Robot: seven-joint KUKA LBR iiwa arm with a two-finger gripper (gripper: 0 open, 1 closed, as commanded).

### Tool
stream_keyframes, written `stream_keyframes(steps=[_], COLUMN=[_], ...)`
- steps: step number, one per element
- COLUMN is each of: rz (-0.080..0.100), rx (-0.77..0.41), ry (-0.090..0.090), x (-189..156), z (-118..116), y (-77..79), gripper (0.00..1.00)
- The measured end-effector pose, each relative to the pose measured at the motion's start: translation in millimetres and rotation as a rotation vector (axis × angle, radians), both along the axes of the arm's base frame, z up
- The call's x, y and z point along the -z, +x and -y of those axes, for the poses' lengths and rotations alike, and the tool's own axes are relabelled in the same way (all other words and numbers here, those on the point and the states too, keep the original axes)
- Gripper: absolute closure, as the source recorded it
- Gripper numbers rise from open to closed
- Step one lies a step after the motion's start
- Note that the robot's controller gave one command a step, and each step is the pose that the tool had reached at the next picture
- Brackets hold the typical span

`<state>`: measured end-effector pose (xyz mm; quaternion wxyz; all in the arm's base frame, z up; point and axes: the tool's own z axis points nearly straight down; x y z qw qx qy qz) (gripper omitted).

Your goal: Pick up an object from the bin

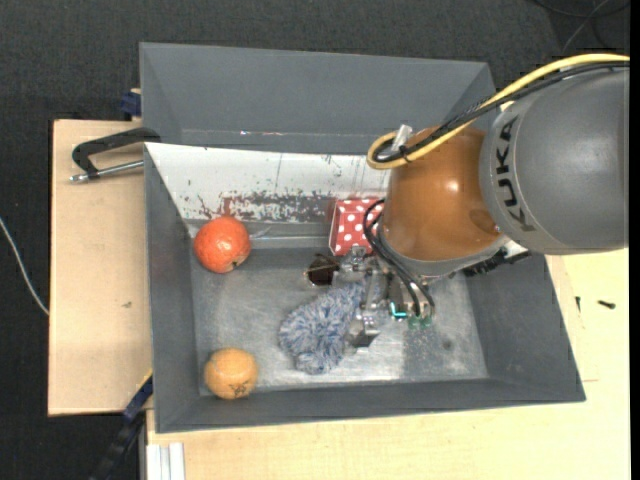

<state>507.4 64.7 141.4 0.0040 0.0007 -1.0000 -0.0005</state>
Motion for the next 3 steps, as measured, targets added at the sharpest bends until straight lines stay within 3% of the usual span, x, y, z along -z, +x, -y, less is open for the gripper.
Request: stream_keyframes(steps=[1,2,3], rz=[0.008,0.014,0.011], rx=[0.001,-0.293,-0.247], ry=[0.001,0.000,0.002], x=[-3.8,51.3,70.2], z=[0.3,-10.9,-14.0], y=[2.0,15.7,14.5], gripper=[0.00,0.00,0.00])
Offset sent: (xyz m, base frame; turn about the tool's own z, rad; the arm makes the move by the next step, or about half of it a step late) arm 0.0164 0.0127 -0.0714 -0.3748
